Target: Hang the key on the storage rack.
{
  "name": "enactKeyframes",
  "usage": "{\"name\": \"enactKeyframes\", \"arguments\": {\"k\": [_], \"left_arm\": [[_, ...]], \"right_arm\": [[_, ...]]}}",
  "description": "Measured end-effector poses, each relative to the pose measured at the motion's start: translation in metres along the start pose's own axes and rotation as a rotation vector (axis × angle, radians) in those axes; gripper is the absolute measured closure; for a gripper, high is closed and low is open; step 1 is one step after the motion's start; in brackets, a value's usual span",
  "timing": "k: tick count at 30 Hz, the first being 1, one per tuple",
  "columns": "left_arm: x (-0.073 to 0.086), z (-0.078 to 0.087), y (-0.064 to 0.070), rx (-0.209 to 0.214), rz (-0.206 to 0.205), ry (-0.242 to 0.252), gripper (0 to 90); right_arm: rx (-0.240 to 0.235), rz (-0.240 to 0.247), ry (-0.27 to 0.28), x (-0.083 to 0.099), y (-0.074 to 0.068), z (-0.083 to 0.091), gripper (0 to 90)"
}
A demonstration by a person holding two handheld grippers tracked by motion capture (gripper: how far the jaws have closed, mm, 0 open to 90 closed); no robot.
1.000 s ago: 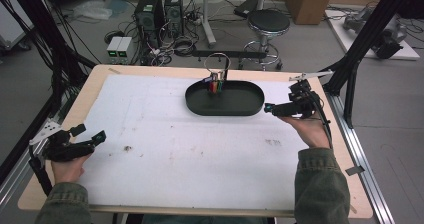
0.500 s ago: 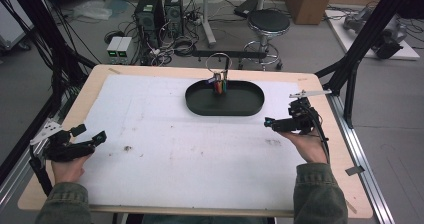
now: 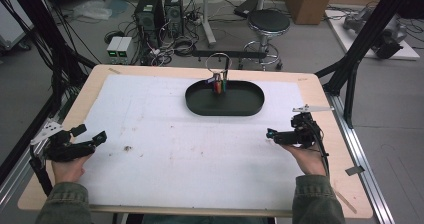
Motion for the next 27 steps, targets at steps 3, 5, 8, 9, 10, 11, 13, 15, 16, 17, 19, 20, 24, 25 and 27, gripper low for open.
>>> {"name": "enactKeyframes", "arguments": {"k": [3,5,8,9,10,11,13,15,16,17,19,20,24,25,27], "left_arm": [[0.000,0.000,0.000,-0.001,-0.002,0.000,1.9],[0.000,0.000,0.000,-0.001,-0.001,-0.001,1.9],[0.000,0.000,0.000,0.000,0.000,-0.001,1.9],[0.000,0.000,0.000,0.000,0.000,-0.001,1.9],[0.000,0.000,0.000,0.000,-0.001,0.000,1.9],[0.000,0.000,0.000,-0.001,-0.002,-0.002,1.9],[0.000,0.000,0.000,-0.001,0.000,-0.001,1.9],[0.000,0.000,0.000,-0.001,0.000,-0.001,1.9],[0.000,0.000,0.000,-0.001,0.000,-0.001,1.9],[0.000,0.000,0.000,-0.002,-0.001,-0.003,1.9],[0.000,0.000,0.000,-0.001,0.000,-0.002,1.9],[0.000,0.000,0.000,-0.001,0.000,-0.002,1.9],[0.000,0.000,0.000,-0.002,0.000,-0.002,1.9],[0.000,0.000,0.000,-0.002,-0.001,-0.003,1.9],[0.000,0.000,0.000,-0.003,-0.001,-0.002,1.9]], "right_arm": [[0.007,-0.006,0.004,0.004,0.000,-0.002,0.6],[0.013,-0.016,0.020,0.011,0.001,-0.006,0.6],[0.019,-0.026,0.025,0.016,0.001,-0.009,0.6],[0.025,-0.027,0.034,0.018,0.001,-0.010,0.6],[0.031,-0.029,0.040,0.019,0.002,-0.010,0.6],[0.035,-0.033,0.048,0.020,0.002,-0.011,0.6],[0.053,-0.039,0.068,0.024,0.003,-0.010,0.5],[0.055,-0.042,0.071,0.025,0.004,-0.010,0.6],[0.062,-0.043,0.076,0.026,0.004,-0.010,0.6],[0.071,-0.042,0.083,0.028,0.005,-0.010,0.5],[0.091,-0.042,0.110,0.032,0.006,-0.009,0.5],[0.091,-0.042,0.110,0.032,0.006,-0.009,0.5],[0.124,-0.027,0.167,0.037,0.004,-0.006,0.5],[0.124,-0.027,0.167,0.037,0.004,-0.006,0.5],[0.134,-0.020,0.190,0.038,0.004,-0.005,0.5]]}}
Point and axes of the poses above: each handheld gripper's, and its own axes: z roughly backward along the jaws, x roughly out of its underside, y roughly to its right, the point moved 4 cm from there along -z, roughly forward along the jaws, and after that the axes turned 8 degrees about -y, right-handed, at the moved point
